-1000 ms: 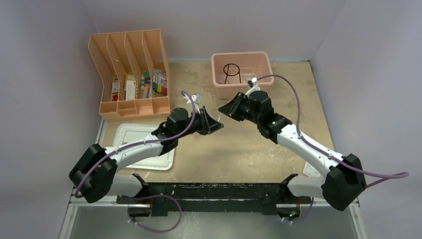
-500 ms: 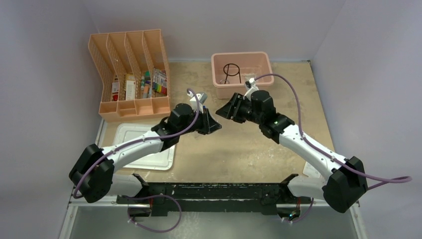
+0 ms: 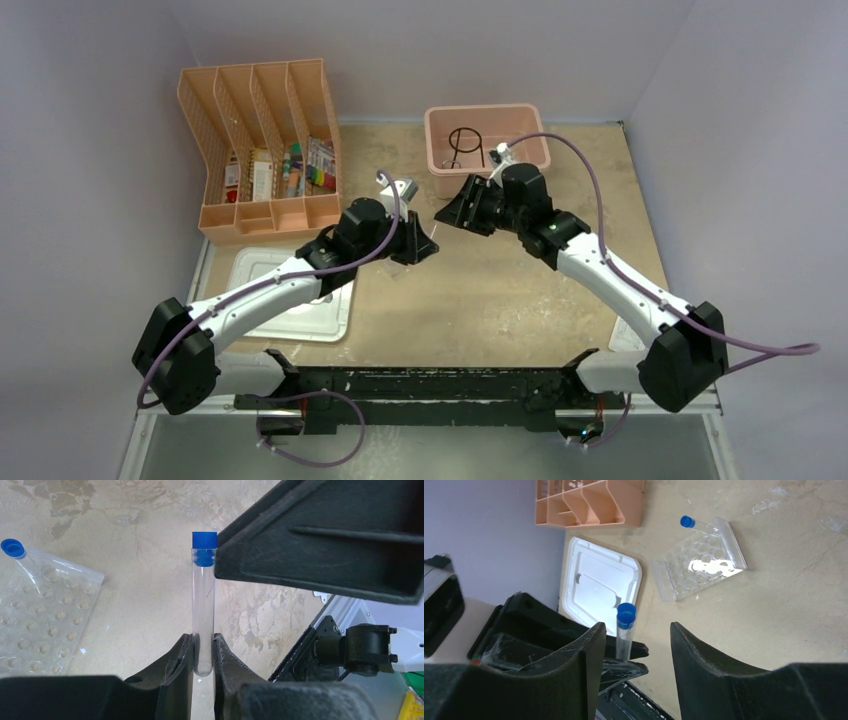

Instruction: Organize the chemistry lab equipment

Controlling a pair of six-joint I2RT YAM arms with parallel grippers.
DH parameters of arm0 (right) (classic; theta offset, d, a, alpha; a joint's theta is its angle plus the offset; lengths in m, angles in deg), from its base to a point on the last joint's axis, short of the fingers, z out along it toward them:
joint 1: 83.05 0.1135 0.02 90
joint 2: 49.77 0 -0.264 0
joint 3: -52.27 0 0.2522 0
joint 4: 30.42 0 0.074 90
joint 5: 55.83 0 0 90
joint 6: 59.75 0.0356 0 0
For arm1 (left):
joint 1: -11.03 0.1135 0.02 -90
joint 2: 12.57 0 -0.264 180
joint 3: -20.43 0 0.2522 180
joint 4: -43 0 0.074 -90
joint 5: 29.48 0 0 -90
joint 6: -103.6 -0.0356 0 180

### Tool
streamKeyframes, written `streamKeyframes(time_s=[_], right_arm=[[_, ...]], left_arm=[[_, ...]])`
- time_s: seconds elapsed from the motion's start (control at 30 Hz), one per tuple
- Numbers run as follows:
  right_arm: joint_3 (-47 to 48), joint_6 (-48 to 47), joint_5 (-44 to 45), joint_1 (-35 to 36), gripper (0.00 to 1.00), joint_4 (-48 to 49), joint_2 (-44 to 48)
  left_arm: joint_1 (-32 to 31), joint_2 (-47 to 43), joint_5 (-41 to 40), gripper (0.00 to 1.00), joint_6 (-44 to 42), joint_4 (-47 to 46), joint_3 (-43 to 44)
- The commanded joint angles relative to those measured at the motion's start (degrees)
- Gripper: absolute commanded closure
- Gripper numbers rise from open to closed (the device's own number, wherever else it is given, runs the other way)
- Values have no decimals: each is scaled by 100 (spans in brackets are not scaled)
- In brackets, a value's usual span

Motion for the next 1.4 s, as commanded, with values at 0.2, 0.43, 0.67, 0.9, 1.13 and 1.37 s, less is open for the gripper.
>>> streamKeyframes(time_s=[0.2,0.43,0.67,0.9,1.13,1.37], right_arm=[[424,-24,-828,-213,55,306,-418],[164,227,-1707,-385,69,754,-459],[132,281,-2033,-444,72,847,-585],[239,76,-2085,-446,69,669,-678],[342,-223,-2020,-454,82,483,-644],[55,-1083,-688,-450,82,1063,-228]], left_arm=[[-3,-140,24,100,-241,-9,253],[-3,-140,38,100,-282,-3,266],[-2,-112,263,100,-308,163,301],[-9,-169,209,100,-333,229,313],[-5,-196,151,100,-324,354,347],[11,-303,-1112,32,-83,1037,434]])
